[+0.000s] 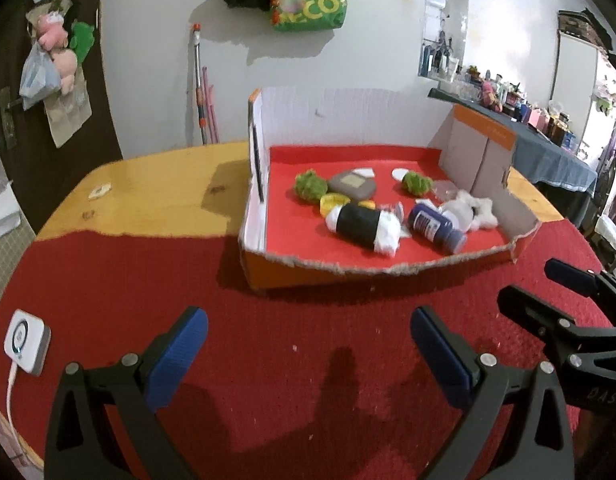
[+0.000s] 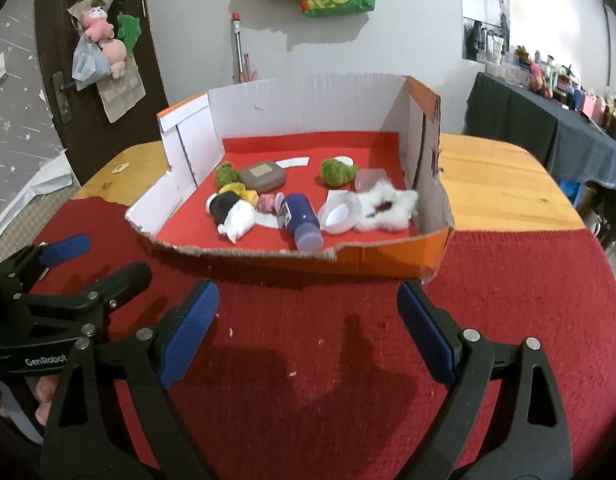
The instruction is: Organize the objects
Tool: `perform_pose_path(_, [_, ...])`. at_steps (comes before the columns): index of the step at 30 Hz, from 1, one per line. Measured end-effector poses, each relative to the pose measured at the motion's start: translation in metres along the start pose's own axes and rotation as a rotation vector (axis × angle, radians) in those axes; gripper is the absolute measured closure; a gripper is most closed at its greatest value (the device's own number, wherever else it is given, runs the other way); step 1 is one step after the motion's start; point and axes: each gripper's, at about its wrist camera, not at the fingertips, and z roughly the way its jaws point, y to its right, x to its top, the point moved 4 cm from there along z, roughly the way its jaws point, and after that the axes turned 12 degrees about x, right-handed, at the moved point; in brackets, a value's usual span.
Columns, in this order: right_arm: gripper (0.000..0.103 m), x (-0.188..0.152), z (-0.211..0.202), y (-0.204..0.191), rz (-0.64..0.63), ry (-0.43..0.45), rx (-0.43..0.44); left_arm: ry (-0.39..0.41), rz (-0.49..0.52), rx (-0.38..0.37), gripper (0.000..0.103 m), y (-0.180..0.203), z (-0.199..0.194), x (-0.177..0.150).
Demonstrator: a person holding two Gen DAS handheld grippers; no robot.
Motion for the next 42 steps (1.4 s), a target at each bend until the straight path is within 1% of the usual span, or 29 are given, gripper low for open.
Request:
perform_pose_path(7, [0.011,-0.013,0.007,0.005,0.014,-0.039,-0.01,-0.082,-0.014,-0.004,0.0,0.001,0.011,-0.014])
perform_pose_path(14, [0.011,-0.023,0.015,0.011,0.035,-0.088,-0.012,-0.169,-0.01,-0.026,0.0,0.006,0.024,-0.026])
perform_pose_path(16, [0.011,-0.024,0.018,0.012,0.039,-0.098,-0.013,-0.183,-0.006,-0.02,0.0,0.006,0.027,-0.029])
perform_pose_path(24, [0.011,-0.027,0.022,0.018,0.065,-0.121,-0.014,-0.174,0.017,0.014,0.0,0.006,0.027,-0.032])
perform_pose_path(37, [0.011,-0.03,0.022,0.02,0.058,-0.132,-0.036,-0.171,0.015,0.024,0.0,0.006,0.03,-0.03])
perform_pose_path(42, [0.007,-0.029,0.024,0.019,0.055,-0.136,-0.031,-0.165,0.02,0.019,0.0,0.006,0.03,-0.031])
